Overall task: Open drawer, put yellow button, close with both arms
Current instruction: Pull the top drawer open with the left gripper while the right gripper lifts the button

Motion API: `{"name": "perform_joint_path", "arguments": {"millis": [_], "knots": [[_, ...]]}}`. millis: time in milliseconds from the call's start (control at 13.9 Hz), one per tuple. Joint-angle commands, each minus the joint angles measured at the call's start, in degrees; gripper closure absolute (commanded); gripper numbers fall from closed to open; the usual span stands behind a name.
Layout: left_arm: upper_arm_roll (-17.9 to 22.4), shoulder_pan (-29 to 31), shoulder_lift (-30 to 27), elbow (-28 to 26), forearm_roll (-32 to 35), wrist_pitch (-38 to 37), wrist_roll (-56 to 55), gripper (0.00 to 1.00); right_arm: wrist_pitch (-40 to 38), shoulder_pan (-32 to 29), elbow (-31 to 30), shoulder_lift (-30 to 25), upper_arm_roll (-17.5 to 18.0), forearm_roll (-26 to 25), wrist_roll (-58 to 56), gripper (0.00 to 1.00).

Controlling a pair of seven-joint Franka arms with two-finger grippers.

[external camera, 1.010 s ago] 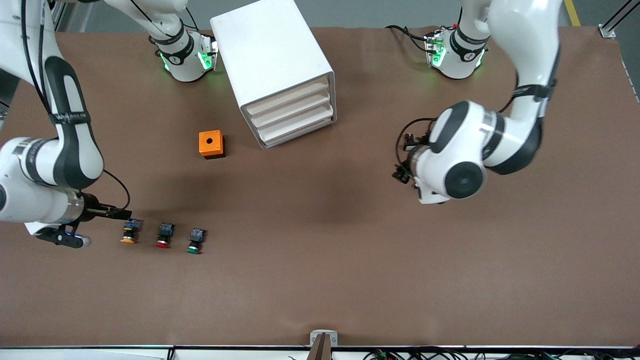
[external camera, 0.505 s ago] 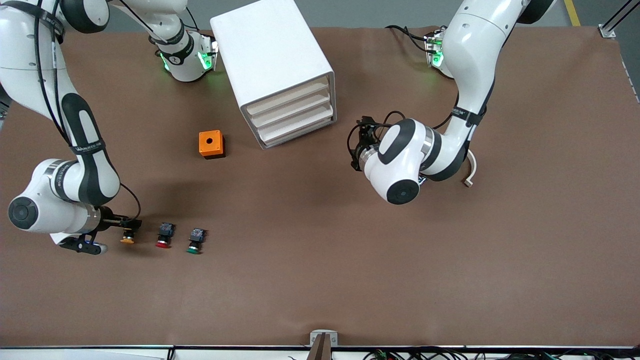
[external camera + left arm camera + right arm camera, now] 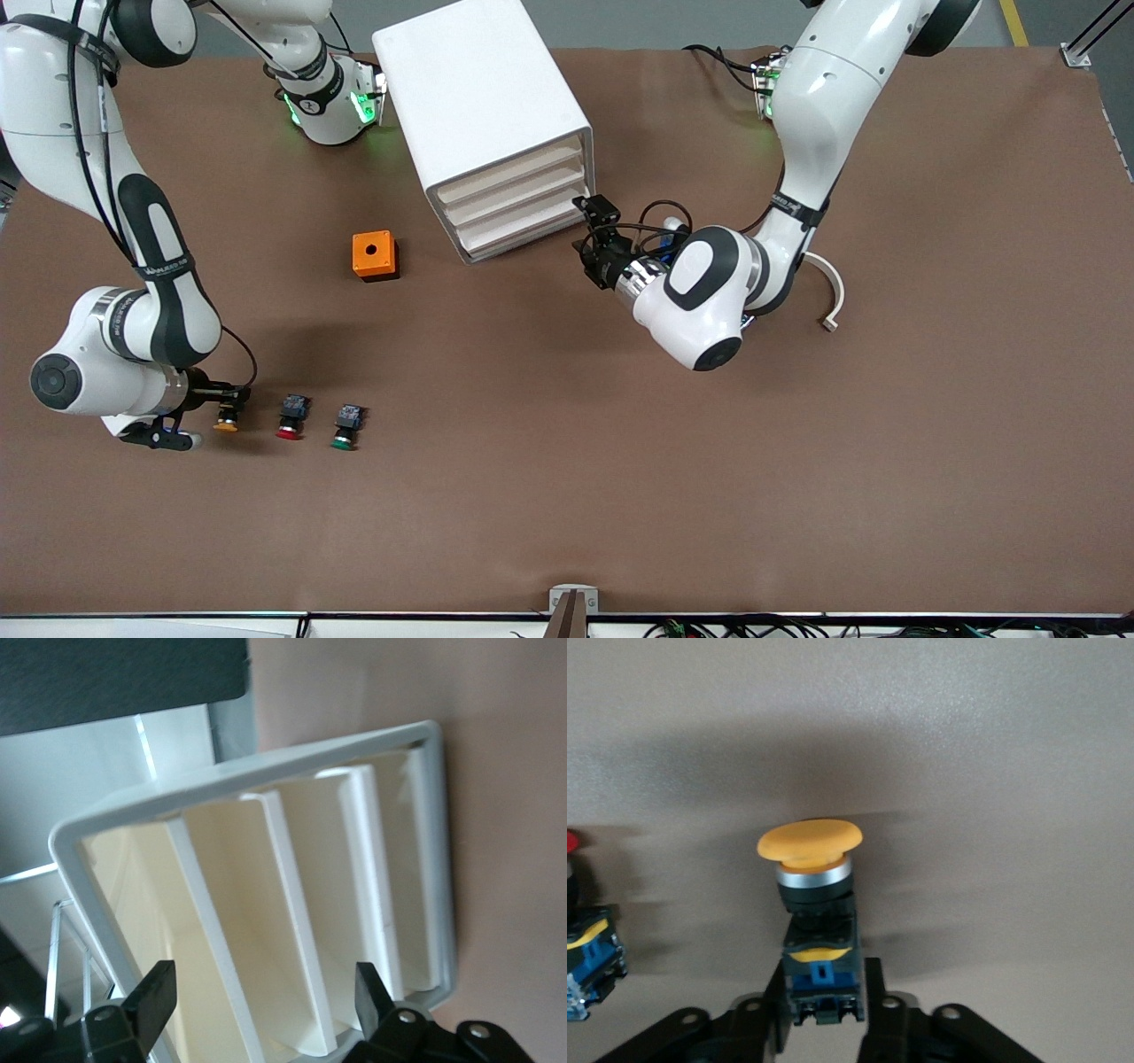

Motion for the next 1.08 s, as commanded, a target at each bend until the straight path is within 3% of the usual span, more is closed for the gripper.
{"name": "perform_joint_path", "arguments": {"millis": [0, 144, 505, 577, 721, 793, 1010], "knots": [[0.28, -3.47, 1.82, 1.01, -4.13, -0.65, -3.59, 0.25, -0.31, -0.55, 1.37, 0.52, 0.63, -0.49, -0.69, 0.86], [0.28, -4.36, 3.06, 1.01, -6.32, -0.65, -5.09, 0.31, -0.39, -0.29, 1.55, 0.25, 0.63, -0.49, -0.60, 0.95], [0.28, -7.70, 2.97, 1.10, -8.89, -0.65, -9.92, 0.37, -3.63, 0.33, 2.08, -2.72, 0.98, -0.14, -0.52, 0.97], [0.28, -7.96, 2.97, 1.18, -8.97, -0.65, -10.10, 0.49, -4.86, 0.41, 2.08, -3.95, 1.07, -0.14, -0.52, 0.97], [0.36, -8.14, 2.97, 1.19, -10.63, -0.65, -10.10, 0.86, -7.06, 0.68, 2.08, -6.68, 1.59, -0.05, -0.43, 0.97], [0.36, -8.23, 2.80, 1.19, -10.64, -0.65, -10.10, 0.96, -8.73, 0.51, 2.08, -8.26, 2.46, 0.04, -0.43, 0.97], [0.45, -7.97, 2.62, 1.27, -10.20, -0.65, -9.93, 0.98, -12.51, 0.59, 2.08, -11.78, 3.35, 1.53, 0.10, 0.97]]}}
